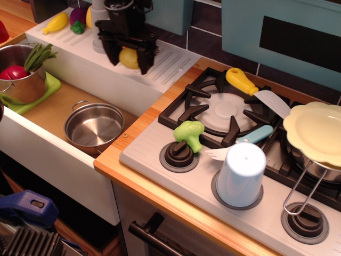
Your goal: Put potato in pot or pan
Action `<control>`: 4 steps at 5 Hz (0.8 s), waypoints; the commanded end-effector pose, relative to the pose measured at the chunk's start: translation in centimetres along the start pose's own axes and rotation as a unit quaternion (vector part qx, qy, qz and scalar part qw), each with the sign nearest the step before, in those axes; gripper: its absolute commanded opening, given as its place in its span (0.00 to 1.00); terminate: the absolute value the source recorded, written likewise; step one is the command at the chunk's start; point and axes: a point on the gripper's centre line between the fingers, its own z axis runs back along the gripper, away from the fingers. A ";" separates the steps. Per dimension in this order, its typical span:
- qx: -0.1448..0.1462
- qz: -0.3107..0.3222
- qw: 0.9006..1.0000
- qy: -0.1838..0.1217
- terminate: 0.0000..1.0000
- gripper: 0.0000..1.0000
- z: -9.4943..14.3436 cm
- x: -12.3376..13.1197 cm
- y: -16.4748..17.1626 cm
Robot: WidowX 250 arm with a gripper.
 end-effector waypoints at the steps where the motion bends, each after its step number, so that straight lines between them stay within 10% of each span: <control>1: 0.008 -0.021 0.999 0.037 0.00 0.00 3.0 -0.9 2.1; 3: 0.031 -0.056 0.992 0.105 0.00 0.00 2.3 -3.0 3.6; 4: 0.038 -0.060 0.993 0.093 0.00 1.00 1.4 -3.8 4.5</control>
